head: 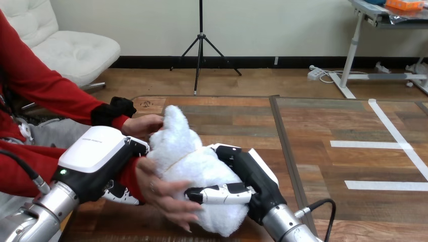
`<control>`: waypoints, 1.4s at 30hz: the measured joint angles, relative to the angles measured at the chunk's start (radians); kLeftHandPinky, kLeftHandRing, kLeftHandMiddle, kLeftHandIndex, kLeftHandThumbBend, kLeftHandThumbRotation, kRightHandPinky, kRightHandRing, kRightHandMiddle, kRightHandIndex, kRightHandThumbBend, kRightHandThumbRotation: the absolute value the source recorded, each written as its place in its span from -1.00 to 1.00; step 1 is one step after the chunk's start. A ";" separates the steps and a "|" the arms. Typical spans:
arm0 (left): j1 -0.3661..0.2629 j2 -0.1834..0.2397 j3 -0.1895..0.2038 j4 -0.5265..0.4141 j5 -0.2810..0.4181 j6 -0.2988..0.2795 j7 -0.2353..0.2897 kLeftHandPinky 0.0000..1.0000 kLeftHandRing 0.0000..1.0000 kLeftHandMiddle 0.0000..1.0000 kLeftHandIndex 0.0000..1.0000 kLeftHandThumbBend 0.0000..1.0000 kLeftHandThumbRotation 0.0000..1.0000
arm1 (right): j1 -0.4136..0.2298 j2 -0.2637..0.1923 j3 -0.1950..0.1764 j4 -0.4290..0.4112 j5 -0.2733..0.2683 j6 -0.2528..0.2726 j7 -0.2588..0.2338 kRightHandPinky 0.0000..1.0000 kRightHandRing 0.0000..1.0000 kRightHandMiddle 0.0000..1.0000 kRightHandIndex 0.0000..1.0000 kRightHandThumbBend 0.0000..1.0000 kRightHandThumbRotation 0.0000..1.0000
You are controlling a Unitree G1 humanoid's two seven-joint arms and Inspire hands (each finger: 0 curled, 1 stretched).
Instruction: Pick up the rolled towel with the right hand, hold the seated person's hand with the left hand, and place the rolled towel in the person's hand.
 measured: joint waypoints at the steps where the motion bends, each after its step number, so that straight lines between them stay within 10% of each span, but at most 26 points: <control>1: 0.000 0.000 0.000 -0.002 0.000 0.001 -0.001 -0.31 -0.28 -0.20 -0.16 0.59 -1.00 | 0.002 0.000 0.003 -0.005 0.000 -0.002 0.000 -1.00 -1.00 -0.94 -1.00 -0.26 -1.00; 42: 0.000 -0.018 0.017 -0.020 0.000 -0.001 -0.003 -0.28 -0.27 -0.18 -0.15 0.59 -1.00 | 0.101 -0.010 0.045 -0.176 -0.029 0.022 -0.030 -1.00 -1.00 -0.94 -1.00 -0.25 -1.00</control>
